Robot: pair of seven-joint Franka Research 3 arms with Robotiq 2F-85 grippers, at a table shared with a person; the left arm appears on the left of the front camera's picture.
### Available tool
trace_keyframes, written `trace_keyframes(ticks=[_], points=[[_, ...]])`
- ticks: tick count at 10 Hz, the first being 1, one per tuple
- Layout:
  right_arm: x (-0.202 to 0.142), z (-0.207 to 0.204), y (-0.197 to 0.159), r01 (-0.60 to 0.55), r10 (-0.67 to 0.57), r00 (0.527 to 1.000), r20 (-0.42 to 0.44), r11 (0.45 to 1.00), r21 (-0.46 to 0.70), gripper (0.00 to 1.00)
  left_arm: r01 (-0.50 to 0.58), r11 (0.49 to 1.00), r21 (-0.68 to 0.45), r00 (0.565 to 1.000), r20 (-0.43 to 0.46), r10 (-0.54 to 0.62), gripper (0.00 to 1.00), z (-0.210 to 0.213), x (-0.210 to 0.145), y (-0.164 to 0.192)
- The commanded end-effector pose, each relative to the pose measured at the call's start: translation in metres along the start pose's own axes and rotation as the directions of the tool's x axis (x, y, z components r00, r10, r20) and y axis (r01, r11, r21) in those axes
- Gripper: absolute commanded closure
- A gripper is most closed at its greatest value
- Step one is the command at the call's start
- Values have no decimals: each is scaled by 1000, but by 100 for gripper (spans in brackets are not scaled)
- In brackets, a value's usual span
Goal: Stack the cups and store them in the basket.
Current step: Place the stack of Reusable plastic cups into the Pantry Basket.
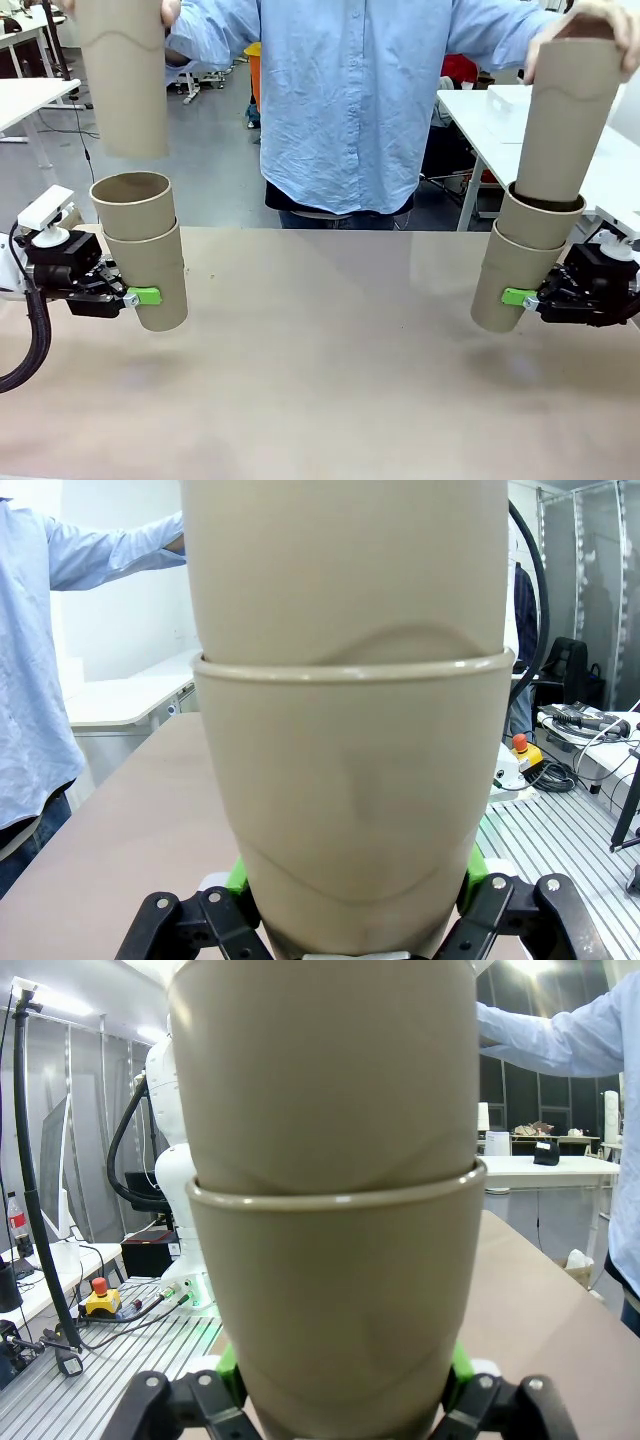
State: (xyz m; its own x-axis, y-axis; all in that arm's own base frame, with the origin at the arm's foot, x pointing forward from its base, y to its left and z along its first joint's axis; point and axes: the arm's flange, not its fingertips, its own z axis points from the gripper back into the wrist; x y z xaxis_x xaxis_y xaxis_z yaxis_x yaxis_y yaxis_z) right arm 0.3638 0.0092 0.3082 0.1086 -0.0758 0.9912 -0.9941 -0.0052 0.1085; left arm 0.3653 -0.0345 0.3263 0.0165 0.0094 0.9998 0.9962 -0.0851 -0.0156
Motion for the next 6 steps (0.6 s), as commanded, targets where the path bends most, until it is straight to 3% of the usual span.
trace_keyframes(ticks=[1, 6], points=[[4, 0, 1, 1, -1, 1000, 3, 1000, 3, 15, 0, 1000, 0, 1000, 4, 0, 16, 1, 4, -1], [4, 0, 1, 1, -1, 1000, 3, 1000, 3, 15, 0, 1000, 0, 1000, 4, 0, 16, 1, 4, -1]])
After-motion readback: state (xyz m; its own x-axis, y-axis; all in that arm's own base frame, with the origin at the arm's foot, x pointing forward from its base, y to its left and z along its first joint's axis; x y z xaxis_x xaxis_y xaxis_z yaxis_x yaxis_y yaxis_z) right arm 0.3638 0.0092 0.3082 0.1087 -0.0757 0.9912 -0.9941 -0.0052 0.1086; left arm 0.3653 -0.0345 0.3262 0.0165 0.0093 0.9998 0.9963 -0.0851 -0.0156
